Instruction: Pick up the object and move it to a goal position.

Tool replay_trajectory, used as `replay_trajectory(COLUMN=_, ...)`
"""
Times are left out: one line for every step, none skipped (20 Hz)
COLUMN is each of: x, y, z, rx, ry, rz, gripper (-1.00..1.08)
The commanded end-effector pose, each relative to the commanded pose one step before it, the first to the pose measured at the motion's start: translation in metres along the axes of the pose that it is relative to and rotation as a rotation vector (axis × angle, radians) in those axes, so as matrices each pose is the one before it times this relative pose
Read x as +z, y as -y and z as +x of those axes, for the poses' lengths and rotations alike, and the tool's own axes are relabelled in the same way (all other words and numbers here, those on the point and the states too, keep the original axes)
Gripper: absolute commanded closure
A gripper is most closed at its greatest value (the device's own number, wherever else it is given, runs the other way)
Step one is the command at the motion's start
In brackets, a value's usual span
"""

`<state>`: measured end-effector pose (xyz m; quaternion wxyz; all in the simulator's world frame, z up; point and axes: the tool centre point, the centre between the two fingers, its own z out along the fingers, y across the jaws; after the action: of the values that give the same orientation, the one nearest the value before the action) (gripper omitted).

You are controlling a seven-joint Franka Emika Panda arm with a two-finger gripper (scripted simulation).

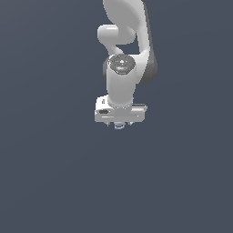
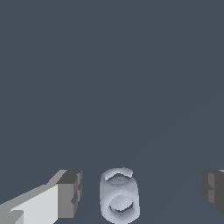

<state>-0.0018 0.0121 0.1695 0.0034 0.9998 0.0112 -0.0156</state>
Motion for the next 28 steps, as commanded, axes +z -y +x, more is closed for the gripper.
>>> replay_trajectory(x=0.0, y=-0.00001, z=0.0, rx=0.0, ry=0.0, rz=0.0, gripper=-0.92)
replay_trajectory(x=-0.00002, y=-0.00051, z=0.00001, rx=0.0, ry=0.0, rz=0.0, gripper=-0.92)
replay_trajectory(x=-0.00015, y=-0.00137, z=0.00001, rx=0.0, ry=-0.00013, rz=-0.00068, gripper=-0.92)
replay_trajectory(x=-0.0002, y=-0.00236, z=0.00003, rx=0.00003, ry=-0.00012, rz=-0.00068, gripper=-0.92)
replay_trajectory(x=-0.00034, y=-0.00326, z=0.00005, rx=0.00008, ry=-0.00019, rz=-0.00118, gripper=-0.92)
replay_trajectory(x=-0.0005, y=-0.00421, z=0.0001, rx=0.00017, ry=-0.0002, rz=-0.00152, gripper=-0.92)
replay_trajectory(x=-0.00069, y=-0.00494, z=0.0002, rx=0.0003, ry=-0.00015, rz=-0.00166, gripper=-0.92)
replay_trajectory(x=-0.00075, y=-0.00428, z=0.00028, rx=0.00042, ry=-0.00007, rz=-0.00148, gripper=-0.92)
replay_trajectory(x=-0.00076, y=-0.00337, z=0.00036, rx=0.00046, ry=0.00002, rz=-0.0011, gripper=-0.92)
replay_trajectory(x=-0.00073, y=-0.00247, z=0.00041, rx=0.00061, ry=0.00009, rz=-0.00102, gripper=-0.92)
replay_trajectory(x=-0.00069, y=-0.00127, z=0.00041, rx=0.0, ry=0.0, rz=0.0, gripper=-0.92)
replay_trajectory(x=-0.00034, y=-0.00063, z=0.0003, rx=0.00075, ry=0.0002, rz=-0.00059, gripper=-0.92)
replay_trajectory(x=-0.00008, y=0.0003, z=0.00007, rx=0.0, ry=0.0, rz=0.0, gripper=-0.92)
replay_trajectory(x=0.00028, y=0.00048, z=-0.00016, rx=0.0, ry=0.0, rz=0.0, gripper=-0.92)
replay_trajectory(x=0.00053, y=0.00073, z=-0.00042, rx=-0.00073, ry=-0.00018, rz=0.00063, gripper=-0.92)
replay_trajectory(x=0.00084, y=0.00056, z=-0.00068, rx=-0.00065, ry=-0.00022, rz=0.00009, gripper=-0.92)
replay_trajectory(x=0.00113, y=0.00048, z=-0.00093, rx=-0.00091, ry=-0.0003, rz=0.0002, gripper=-0.92)
replay_trajectory(x=0.00138, y=0.00053, z=-0.0012, rx=-0.00129, ry=-0.00044, rz=0.00023, gripper=-0.92)
replay_trajectory(x=0.00165, y=0.00056, z=-0.00146, rx=-0.00158, ry=-0.00054, rz=0.00024, gripper=-0.92)
replay_trajectory(x=0.00194, y=0.00054, z=-0.00172, rx=-0.00171, ry=-0.00058, rz=0.00025, gripper=-0.92)
replay_trajectory(x=0.00215, y=0.00078, z=-0.00197, rx=-0.00215, ry=-0.00073, rz=0.00033, gripper=-0.92)
replay_trajectory(x=0.00243, y=0.00093, z=-0.00224, rx=-0.00233, ry=-0.00079, rz=0.00039, gripper=-0.92)
replay_trajectory(x=0.00269, y=0.00112, z=-0.00252, rx=-0.00258, ry=-0.00087, rz=0.00046, gripper=-0.92)
replay_trajectory(x=0.00294, y=0.00123, z=-0.00281, rx=-0.00281, ry=-0.00095, rz=0.0005, gripper=-0.92)
replay_trajectory(x=0.00319, y=0.0013, z=-0.00313, rx=-0.0031, ry=-0.00105, rz=0.00053, gripper=-0.92)
replay_trajectory(x=0.00343, y=0.00138, z=-0.00346, rx=-0.00336, ry=-0.00114, rz=0.00056, gripper=-0.92)
replay_trajectory(x=0.00366, y=0.00149, z=-0.0038, rx=-0.0036, ry=-0.00122, rz=0.0006, gripper=-0.92)
replay_trajectory(x=0.00388, y=0.00163, z=-0.00415, rx=-0.00388, ry=-0.00131, rz=0.00064, gripper=-0.92)
